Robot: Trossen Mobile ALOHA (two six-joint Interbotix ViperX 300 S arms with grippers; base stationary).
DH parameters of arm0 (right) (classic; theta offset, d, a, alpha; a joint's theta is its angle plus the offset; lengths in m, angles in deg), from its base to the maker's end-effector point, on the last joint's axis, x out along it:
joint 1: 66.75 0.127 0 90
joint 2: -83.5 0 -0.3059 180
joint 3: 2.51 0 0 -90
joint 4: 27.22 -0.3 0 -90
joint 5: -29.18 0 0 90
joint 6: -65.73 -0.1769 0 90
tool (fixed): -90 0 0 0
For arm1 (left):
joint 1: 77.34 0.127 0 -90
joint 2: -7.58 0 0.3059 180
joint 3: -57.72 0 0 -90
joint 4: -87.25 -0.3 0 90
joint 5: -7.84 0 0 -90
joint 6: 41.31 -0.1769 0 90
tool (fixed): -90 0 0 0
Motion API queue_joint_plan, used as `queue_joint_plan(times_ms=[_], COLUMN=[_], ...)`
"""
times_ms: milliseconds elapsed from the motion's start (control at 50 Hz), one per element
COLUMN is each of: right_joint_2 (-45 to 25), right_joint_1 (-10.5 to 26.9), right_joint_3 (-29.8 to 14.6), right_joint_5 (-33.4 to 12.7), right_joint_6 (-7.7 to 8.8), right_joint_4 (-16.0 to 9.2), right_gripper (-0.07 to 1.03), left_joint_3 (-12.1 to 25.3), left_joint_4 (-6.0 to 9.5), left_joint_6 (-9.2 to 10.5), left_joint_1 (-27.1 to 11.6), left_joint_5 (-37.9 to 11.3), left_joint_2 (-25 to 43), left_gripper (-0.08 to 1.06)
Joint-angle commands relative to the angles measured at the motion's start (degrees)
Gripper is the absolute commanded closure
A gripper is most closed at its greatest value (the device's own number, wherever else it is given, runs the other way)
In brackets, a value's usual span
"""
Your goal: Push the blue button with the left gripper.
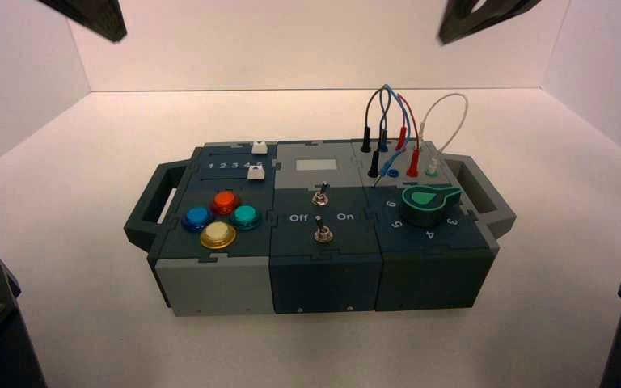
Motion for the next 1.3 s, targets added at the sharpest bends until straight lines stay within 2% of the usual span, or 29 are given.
queue_joint_plan(times_ms=[20,140,280,440,520,560,760,1300], right_joint_2=[0.18,0.18,0.09,0.0,-0.18,-0.79,-2.29,-2.46], right_joint_1=[4.04,8.35,11.87,12.04,12.04,12.04,12.04,12.04], right_joint_3=[-0.53,0.53,1.49,1.76,1.85,1.67,1.32,1.23], right_joint_5=[-0.35,-0.7,-0.79,-0.7,-0.44,-0.26,0.0,0.26], right_joint_6=[0.09,0.26,0.26,0.35,0.53,0.88,1.05,1.05], right_joint_4=[-2.37,-4.31,-4.39,-4.39,-4.39,-4.39,-4.31,-4.31], right_gripper=[0.98,0.98,0.98,0.98,0.98,0.98,0.98,0.98], left_joint_3=[-0.09,-0.35,-0.18,-0.26,-0.44,-0.7,-1.76,-2.37], left_joint_4=[0.35,0.88,1.32,1.41,2.11,3.34,5.1,5.45], left_joint_6=[0.09,0.09,0.44,1.41,2.11,2.2,2.2,2.11], left_joint_1=[-0.62,-1.23,-2.64,-3.43,-3.6,-4.22,-5.71,-6.06], left_joint_5=[-0.26,0.0,1.14,2.99,3.52,4.13,6.5,8.44], left_joint_2=[3.43,6.5,9.93,12.66,14.06,15.47,18.37,25.22], left_gripper=[1.01,1.01,1.01,1.01,1.01,1.01,1.01,1.01])
